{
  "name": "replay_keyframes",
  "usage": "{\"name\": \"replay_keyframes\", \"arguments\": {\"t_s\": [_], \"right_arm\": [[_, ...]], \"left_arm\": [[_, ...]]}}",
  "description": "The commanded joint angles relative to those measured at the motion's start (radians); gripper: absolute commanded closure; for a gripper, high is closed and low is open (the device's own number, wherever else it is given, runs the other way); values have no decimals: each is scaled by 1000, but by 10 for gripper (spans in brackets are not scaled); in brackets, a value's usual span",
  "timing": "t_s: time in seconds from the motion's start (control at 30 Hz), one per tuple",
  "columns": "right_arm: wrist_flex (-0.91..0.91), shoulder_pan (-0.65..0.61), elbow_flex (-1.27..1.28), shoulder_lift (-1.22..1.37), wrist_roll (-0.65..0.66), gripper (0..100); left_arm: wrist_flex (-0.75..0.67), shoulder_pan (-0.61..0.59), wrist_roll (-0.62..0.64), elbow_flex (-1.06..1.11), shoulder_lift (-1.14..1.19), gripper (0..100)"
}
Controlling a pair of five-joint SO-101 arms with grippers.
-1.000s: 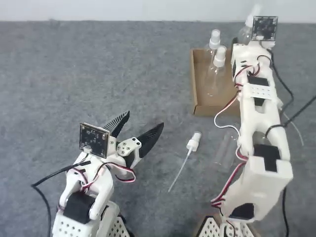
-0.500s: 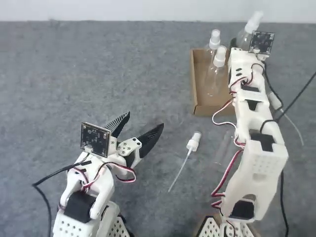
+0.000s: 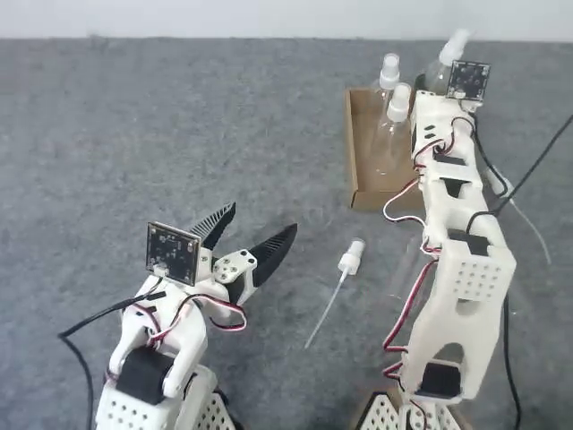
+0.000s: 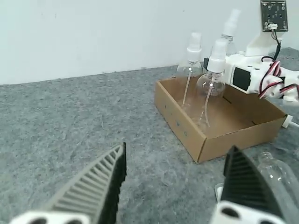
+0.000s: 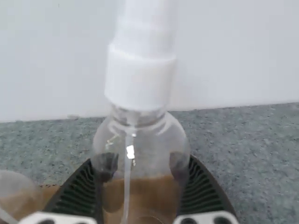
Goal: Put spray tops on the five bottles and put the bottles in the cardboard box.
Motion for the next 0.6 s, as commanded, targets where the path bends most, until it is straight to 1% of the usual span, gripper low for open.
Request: {"name": "replay_keyframes", "arguments": {"t_s": [0.0, 0.37, 0.57], "right_arm": [[-19, 15, -68, -22, -12, 987], [-28, 15, -61, 18, -11, 987], [-56, 15, -57, 21, 51, 987]], "left_arm": [[5, -6, -9, -10, -20, 691], [5, -6, -9, -10, -20, 691], [5, -6, -9, -10, -20, 691]]}}
